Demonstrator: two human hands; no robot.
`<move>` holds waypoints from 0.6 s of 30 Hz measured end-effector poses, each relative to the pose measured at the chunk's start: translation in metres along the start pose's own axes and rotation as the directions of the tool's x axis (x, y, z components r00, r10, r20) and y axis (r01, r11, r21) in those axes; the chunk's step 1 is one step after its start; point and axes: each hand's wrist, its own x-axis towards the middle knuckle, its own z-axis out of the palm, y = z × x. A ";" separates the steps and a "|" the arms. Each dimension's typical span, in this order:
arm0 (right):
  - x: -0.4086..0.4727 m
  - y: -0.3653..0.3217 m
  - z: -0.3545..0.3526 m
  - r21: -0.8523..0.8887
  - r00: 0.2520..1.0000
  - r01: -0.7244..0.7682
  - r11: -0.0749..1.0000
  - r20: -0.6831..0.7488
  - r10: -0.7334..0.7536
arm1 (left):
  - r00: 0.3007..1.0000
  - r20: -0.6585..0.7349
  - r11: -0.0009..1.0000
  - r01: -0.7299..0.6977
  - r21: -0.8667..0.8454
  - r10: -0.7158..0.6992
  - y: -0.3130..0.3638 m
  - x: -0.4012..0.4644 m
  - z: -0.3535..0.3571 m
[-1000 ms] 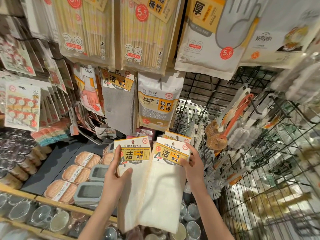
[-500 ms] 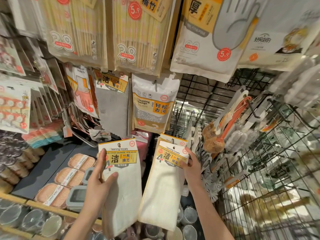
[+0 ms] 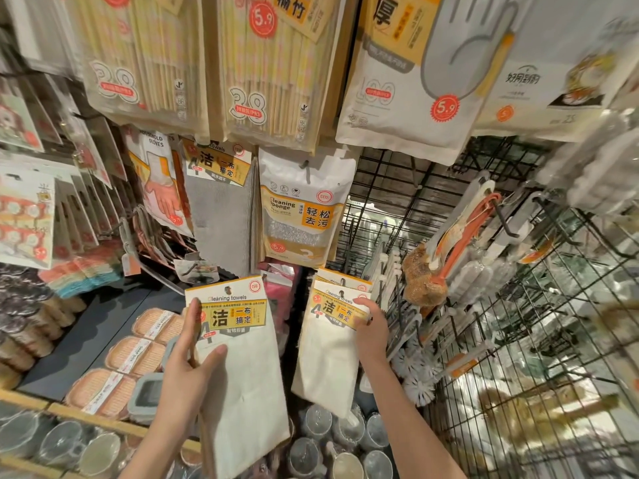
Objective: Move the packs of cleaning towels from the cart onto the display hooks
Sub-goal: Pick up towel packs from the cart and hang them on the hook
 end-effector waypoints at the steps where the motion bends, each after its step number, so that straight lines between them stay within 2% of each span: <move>1: 0.002 -0.001 0.001 -0.034 1.000 -0.003 0.999 -0.003 0.003 | 1.000 0.001 1.000 0.001 0.000 -0.001 0.000 0.000 0.000; 5: 0.009 -0.004 0.003 -0.184 0.999 0.040 0.982 0.037 -0.033 | 1.000 0.008 1.000 -0.009 0.029 0.008 0.003 0.000 -0.003; 13: 0.020 0.001 0.007 -0.162 0.993 0.004 0.987 0.115 0.015 | 1.000 0.010 0.999 -0.013 0.044 0.012 0.008 -0.004 -0.005; 18: 0.023 0.005 0.007 -0.209 0.981 -0.007 0.978 0.186 0.047 | 1.000 0.010 0.999 -0.014 0.042 0.014 0.010 -0.003 -0.005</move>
